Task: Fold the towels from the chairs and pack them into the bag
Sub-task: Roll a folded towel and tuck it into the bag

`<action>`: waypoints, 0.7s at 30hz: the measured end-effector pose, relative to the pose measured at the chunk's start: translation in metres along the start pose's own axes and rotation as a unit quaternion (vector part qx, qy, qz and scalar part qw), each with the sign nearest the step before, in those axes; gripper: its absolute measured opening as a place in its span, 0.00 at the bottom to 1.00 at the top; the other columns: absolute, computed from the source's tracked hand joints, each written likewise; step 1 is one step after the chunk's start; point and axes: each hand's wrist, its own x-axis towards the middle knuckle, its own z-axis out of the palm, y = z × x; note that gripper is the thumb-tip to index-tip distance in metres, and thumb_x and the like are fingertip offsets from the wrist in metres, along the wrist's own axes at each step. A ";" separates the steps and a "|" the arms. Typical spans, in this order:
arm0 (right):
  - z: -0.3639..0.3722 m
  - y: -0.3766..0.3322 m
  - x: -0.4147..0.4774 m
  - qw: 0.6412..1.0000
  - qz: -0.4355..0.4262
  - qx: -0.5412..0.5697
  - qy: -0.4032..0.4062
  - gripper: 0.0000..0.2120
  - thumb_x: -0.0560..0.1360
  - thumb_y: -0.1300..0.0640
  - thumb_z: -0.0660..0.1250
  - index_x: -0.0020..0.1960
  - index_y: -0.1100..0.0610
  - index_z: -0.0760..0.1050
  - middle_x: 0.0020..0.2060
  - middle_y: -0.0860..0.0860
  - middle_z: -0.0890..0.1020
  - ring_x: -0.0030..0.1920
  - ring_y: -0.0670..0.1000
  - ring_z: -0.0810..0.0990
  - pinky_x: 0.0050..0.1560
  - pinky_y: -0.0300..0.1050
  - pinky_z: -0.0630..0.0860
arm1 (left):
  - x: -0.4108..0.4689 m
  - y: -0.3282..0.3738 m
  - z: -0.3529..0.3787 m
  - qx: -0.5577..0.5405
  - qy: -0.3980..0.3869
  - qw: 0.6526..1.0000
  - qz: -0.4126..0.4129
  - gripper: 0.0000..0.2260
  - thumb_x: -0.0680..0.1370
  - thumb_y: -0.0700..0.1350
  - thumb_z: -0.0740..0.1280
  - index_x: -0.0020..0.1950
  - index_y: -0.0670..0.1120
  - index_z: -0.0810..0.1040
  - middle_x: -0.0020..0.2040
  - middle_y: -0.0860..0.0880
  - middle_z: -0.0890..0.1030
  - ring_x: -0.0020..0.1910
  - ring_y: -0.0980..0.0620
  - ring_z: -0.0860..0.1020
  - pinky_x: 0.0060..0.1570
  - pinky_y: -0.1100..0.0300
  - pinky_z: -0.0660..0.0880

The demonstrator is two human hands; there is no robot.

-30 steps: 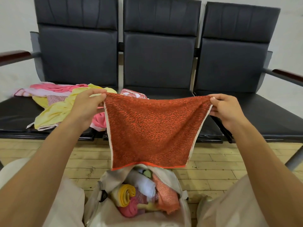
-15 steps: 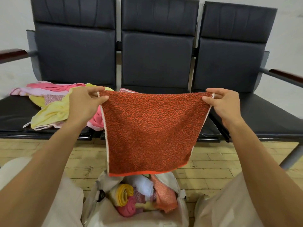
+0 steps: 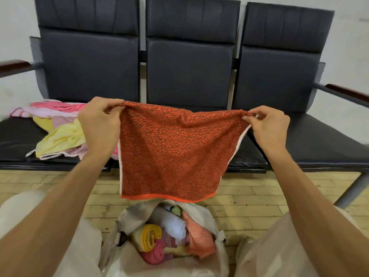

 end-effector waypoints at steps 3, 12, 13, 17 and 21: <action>0.000 -0.003 -0.002 0.999 -0.028 -0.012 0.019 0.03 0.72 0.60 0.74 0.44 0.57 0.81 0.45 0.52 0.77 0.40 0.42 0.73 0.48 0.32 0.72 | -0.002 0.002 0.001 -0.010 0.017 1.000 0.012 0.07 0.72 0.34 0.67 0.46 0.44 0.81 0.47 0.54 0.74 0.44 0.71 0.72 0.49 0.76 0.67; 0.003 -0.003 -0.005 0.998 -0.008 0.065 -0.020 0.04 0.81 0.62 0.61 0.51 0.55 0.74 0.39 0.53 0.81 0.32 0.53 0.83 0.33 0.51 0.81 | -0.009 0.005 0.005 -0.001 -0.001 1.000 -0.001 0.08 0.79 0.36 0.58 0.56 0.43 0.74 0.40 0.58 0.74 0.37 0.70 0.72 0.42 0.63 0.64; 0.001 -0.004 -0.003 0.997 -0.001 0.076 -0.026 0.06 0.81 0.63 0.61 0.50 0.55 0.76 0.38 0.55 0.81 0.29 0.51 0.83 0.30 0.46 0.80 | -0.006 0.001 0.005 0.011 -0.016 1.000 0.000 0.09 0.80 0.37 0.60 0.58 0.43 0.75 0.43 0.55 0.77 0.39 0.68 0.73 0.44 0.63 0.65; 0.003 -0.003 -0.001 0.992 0.056 0.086 -0.074 0.10 0.81 0.65 0.60 0.47 0.58 0.79 0.35 0.59 0.83 0.29 0.50 0.84 0.35 0.44 0.83 | -0.002 -0.014 0.007 0.129 -0.123 0.984 -0.021 0.10 0.81 0.42 0.62 0.58 0.45 0.81 0.52 0.45 0.82 0.52 0.45 0.78 0.47 0.60 0.66; 0.005 0.000 0.004 0.994 0.061 0.011 -0.094 0.09 0.80 0.62 0.61 0.49 0.58 0.80 0.33 0.55 0.82 0.33 0.54 0.83 0.40 0.42 0.80 | -0.006 -0.016 0.013 0.078 -0.199 0.972 -0.100 0.08 0.81 0.41 0.61 0.54 0.42 0.78 0.39 0.44 0.81 0.30 0.58 0.79 0.32 0.69 0.72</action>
